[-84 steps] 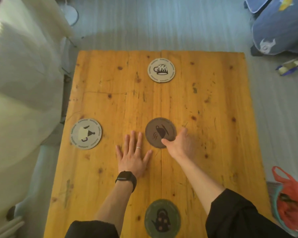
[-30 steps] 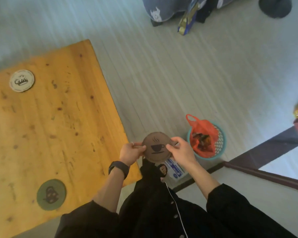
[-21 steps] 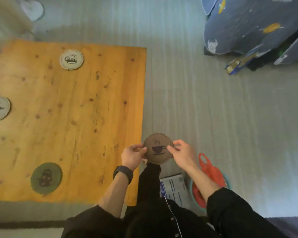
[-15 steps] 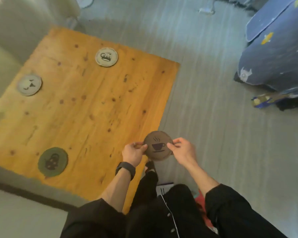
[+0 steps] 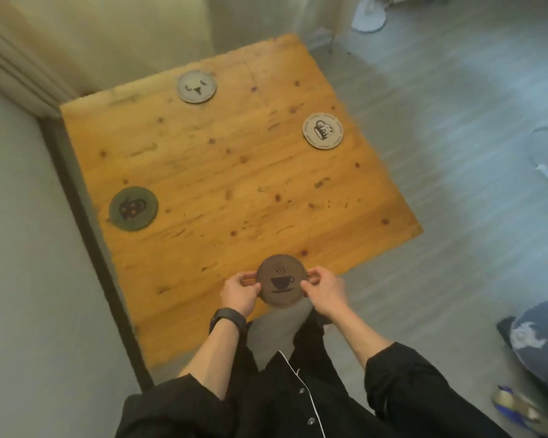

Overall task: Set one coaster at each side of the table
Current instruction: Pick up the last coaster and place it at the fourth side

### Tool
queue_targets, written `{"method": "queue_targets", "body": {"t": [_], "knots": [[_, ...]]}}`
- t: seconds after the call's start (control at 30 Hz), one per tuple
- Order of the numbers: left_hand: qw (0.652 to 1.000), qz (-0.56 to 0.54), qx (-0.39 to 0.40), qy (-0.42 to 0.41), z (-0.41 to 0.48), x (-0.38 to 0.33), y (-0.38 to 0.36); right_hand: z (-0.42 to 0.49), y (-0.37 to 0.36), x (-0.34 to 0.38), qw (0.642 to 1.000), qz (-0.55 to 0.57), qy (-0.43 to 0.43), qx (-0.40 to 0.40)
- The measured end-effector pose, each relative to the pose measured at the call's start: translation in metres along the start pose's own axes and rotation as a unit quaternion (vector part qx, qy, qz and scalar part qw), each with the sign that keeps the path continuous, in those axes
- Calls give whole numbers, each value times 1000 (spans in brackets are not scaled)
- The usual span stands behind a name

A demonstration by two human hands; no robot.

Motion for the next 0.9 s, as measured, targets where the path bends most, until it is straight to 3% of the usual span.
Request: {"method": "queue_targets", "body": {"t": [0.13,0.3,0.47,0.67,0.9], "knots": [[993,-87,-70,28,-2,17,3,30,-9,9,994,-57,55,74],[982,-140,-104,71,2,42,-1,50,-21,12,983,-106,97,112],[981,-108,-144,78,16,46,-10,65,-26,0,985,-113,90,98],[984,-75,-159,40,28,28,-20,74,-10,-5,990,-107,93,23],[982,-16,-186,15,30,6,-30,80,8,-12,987,-126,96,8]]}}
Point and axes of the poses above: each hand's wrist, its own z-axis towards the middle knuckle, its own y-axis out of the back of the hand, x = y × z, the point moved 10 cm from there along z, towards the middle knuckle, and after that the axes turned 14 degrees about y, right-handed, at the moved point
